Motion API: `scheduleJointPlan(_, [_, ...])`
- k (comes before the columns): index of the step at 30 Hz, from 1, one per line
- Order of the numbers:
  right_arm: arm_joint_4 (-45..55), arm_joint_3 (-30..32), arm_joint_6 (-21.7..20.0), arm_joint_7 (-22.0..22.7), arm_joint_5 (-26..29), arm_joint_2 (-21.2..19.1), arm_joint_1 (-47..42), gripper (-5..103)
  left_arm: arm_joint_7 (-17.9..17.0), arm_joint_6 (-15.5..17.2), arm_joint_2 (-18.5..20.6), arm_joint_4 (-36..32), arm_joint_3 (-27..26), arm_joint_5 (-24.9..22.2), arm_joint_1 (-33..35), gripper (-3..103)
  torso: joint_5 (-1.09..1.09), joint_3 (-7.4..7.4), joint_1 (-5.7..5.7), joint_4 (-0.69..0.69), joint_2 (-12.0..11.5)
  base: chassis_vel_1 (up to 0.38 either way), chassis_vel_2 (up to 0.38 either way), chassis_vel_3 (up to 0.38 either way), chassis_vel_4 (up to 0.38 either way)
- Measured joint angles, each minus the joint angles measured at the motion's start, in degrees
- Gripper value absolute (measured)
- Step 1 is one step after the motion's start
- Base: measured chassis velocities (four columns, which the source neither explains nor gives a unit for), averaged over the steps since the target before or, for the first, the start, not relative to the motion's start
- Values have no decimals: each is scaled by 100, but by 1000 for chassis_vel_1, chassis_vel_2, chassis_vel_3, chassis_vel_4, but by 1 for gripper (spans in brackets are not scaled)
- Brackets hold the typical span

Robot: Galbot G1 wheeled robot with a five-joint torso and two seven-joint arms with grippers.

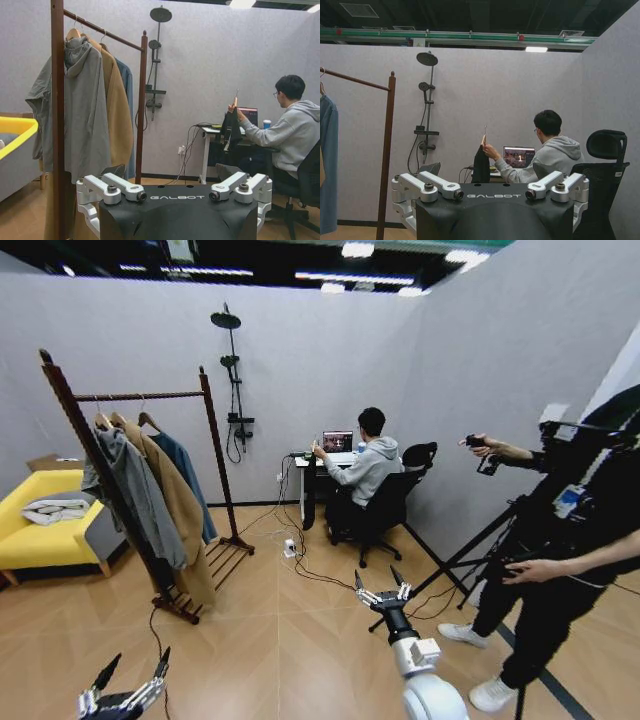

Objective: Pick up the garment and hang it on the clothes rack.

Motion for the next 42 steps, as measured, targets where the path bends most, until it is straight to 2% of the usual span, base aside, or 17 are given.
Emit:
scheduleJointPlan(27, [0, 46, -20, 0, -4, 32, -46, 100, 0, 0, 0, 0, 0, 0, 0, 100, 0, 0, 0, 0, 0, 0, 0, 0, 0])
scheduleJointPlan(30, [85, 324, -229, 40, -78, 220, -328, 100, 0, 0, 0, 0, 0, 0, 0, 100, -1, 0, 0, 2, 0, 0, 0, 0, 0])
scheduleJointPlan(33, [311, 1129, -872, 183, -283, 770, -1194, 100, 0, 0, 0, 0, 0, 0, 0, 100, 0, 0, 0, -4, 0, 0, 0, 0, 0])
scheduleJointPlan(35, [352, 1226, -960, 145, -287, 821, -1292, 100, 0, 0, 0, 0, 0, 0, 0, 100, 2, 0, -1, -8, 0, 0, 0, 0, 0])
scheduleJointPlan(39, [559, 1445, -1206, -141, -226, 864, -1297, 100, 1, 0, 0, 0, 0, 0, 0, 100, 1, -1, -1, 1, 1, 0, 0, 0, 0])
scheduleJointPlan(42, [646, 1502, -1308, -274, -197, 841, -1230, 100, 0, 0, 0, 0, 0, 0, 0, 100, 0, -1, 0, 1, 1, 0, 0, 0, 0])
